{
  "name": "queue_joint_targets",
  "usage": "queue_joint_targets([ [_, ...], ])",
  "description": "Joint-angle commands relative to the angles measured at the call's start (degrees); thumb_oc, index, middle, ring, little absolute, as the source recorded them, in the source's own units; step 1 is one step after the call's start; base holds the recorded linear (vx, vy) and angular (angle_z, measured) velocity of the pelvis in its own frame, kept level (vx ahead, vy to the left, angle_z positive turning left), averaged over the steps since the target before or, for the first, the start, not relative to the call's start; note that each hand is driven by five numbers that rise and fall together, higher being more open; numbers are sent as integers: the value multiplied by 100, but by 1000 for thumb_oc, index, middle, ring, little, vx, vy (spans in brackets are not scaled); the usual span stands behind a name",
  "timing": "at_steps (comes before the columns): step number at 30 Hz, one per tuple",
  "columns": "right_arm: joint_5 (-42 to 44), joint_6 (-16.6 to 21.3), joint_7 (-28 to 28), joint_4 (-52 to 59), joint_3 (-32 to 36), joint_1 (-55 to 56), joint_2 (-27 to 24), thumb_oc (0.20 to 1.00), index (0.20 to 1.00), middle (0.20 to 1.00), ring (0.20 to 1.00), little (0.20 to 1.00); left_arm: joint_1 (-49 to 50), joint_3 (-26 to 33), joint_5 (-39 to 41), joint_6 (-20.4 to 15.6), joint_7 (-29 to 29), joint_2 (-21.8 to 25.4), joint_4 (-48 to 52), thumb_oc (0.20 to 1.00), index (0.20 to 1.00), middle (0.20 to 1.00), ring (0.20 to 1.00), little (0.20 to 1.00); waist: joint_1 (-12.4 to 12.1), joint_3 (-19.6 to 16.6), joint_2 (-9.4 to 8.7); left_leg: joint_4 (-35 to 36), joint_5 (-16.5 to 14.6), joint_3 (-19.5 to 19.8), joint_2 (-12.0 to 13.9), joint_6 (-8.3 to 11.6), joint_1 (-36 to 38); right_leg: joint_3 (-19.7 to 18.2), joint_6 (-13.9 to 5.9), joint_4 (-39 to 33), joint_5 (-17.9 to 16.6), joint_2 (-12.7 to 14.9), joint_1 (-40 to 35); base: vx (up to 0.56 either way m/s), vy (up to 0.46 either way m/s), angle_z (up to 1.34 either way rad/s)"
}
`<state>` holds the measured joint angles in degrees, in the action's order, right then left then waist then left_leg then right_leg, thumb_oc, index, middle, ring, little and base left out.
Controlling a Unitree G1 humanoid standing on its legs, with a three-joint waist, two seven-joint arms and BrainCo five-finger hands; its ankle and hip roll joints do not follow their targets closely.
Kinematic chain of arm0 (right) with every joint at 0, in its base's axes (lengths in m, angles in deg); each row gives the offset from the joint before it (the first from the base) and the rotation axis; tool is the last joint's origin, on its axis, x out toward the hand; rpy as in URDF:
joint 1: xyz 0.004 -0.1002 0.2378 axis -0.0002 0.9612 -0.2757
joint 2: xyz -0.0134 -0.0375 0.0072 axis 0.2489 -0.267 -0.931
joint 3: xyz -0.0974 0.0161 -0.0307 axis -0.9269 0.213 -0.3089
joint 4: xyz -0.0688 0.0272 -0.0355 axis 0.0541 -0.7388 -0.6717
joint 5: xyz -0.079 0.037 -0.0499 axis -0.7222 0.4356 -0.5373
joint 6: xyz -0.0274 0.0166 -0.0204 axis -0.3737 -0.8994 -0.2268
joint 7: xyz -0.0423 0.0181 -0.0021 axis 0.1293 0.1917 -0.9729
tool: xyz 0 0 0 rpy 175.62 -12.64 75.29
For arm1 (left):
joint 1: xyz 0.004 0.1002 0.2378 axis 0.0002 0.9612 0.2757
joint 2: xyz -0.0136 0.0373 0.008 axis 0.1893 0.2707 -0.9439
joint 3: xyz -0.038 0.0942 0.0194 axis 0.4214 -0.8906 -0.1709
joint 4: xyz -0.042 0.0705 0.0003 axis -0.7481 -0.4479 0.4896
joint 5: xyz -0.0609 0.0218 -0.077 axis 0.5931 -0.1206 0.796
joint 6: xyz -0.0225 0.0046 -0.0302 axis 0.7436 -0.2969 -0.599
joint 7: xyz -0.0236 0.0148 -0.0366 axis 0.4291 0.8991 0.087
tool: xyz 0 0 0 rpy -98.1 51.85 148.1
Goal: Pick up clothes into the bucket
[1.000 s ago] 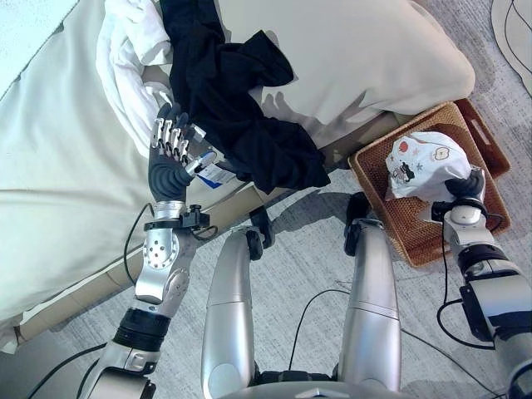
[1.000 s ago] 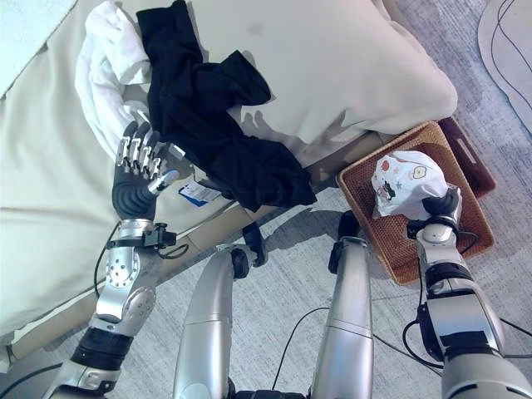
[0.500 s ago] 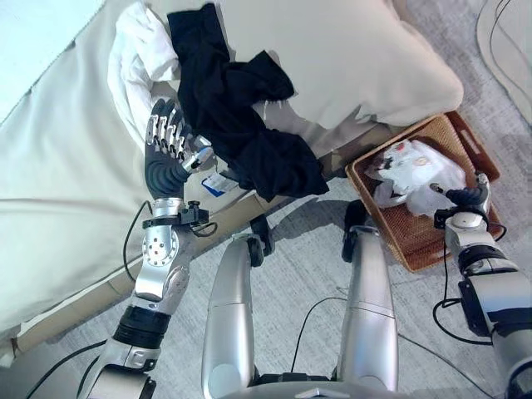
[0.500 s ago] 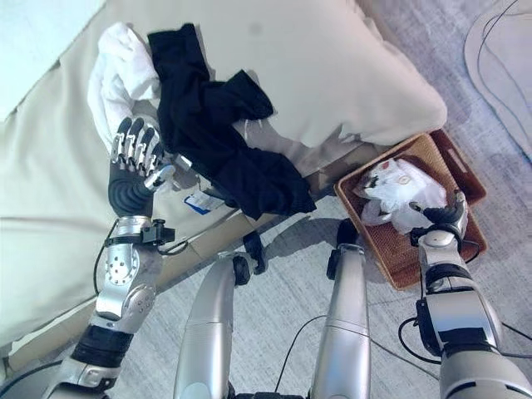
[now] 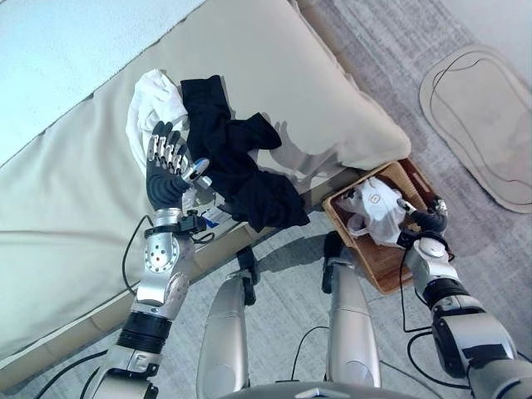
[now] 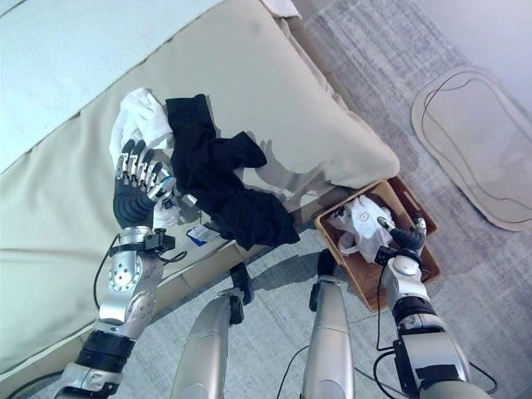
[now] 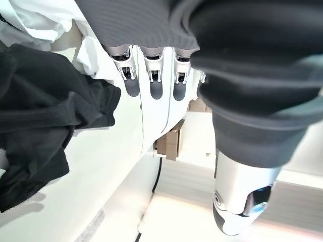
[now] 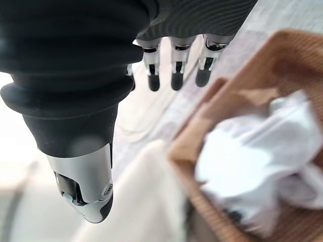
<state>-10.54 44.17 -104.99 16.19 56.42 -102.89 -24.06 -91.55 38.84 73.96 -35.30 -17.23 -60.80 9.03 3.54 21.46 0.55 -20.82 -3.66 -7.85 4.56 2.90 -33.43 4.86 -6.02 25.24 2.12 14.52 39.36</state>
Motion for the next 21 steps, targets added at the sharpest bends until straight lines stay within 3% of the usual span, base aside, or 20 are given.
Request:
queue_joint_targets([
  [1, -231, 436, -78, 617, -16, 140, -72, 1000, 1000, 1000, 1000, 1000, -53, 214, -918, -84, -187, 230, -58, 1000, 1000, 1000, 1000, 1000, 6, -67, -88, 9, -145, 188, -40, 67, 98, 205, -353, -1069, -781, 279, -555, 58, -21, 10],
  [2, -524, 465, -124, 1094, -83, 270, -2, 1000, 1000, 1000, 1000, 1000, -86, 182, -1598, 87, -384, 392, -235, 1000, 1000, 1000, 1000, 1000, -13, -93, -106, 108, -96, 216, -35, 79, 260, 287, -364, -1185, -795, 316, -787, 74, -23, 8],
  [4, -688, 461, -101, 1325, -162, 321, 32, 1000, 1000, 1000, 1000, 1000, -155, 138, -1814, 153, -473, 430, -330, 1000, 1000, 1000, 1000, 1000, -16, -79, -117, 133, -83, 231, -37, 73, 342, 313, -363, -1215, -791, 315, -893, 36, -6, 7],
  [10, -1432, 487, 197, 2299, -861, 309, 121, 1000, 1000, 1000, 1000, 1000, -1017, -299, -4073, 832, -1100, 773, -1349, 1000, 1000, 1000, 1000, 1000, -69, -8, -221, 8, -106, 275, -66, 41, 495, 387, -362, -1128, -723, 341, -1111, 7, 8, 9],
  [13, -1497, 486, 266, 2482, -1005, 274, 152, 1000, 1000, 1000, 1000, 1000, -1175, -382, -4337, 913, -1224, 837, -1525, 1000, 1000, 1000, 1000, 1000, -58, 2, -257, -13, -62, 279, -80, 34, 430, 384, -358, -1120, -751, 357, -1045, -39, 14, 5],
  [15, -1696, 510, 392, 2984, -1362, 205, 187, 1000, 1000, 1000, 1000, 1000, -1596, -583, -5070, 1269, -1517, 1101, -2010, 1000, 1000, 1000, 1000, 1000, -31, 153, -326, -309, -89, 271, -52, 25, 143, 327, -323, -944, -704, 309, -824, -92, 26, 1],
  [21, -1675, 577, 419, 3066, -1588, 39, 244, 1000, 1000, 1000, 1000, 1000, -2301, -971, -5953, 1621, -1712, 1587, -2513, 1000, 1000, 1000, 1000, 1000, 25, 348, -366, -592, -119, 271, 35, 52, -342, 262, -301, -677, -617, 247, -341, -81, 18, -3],
])
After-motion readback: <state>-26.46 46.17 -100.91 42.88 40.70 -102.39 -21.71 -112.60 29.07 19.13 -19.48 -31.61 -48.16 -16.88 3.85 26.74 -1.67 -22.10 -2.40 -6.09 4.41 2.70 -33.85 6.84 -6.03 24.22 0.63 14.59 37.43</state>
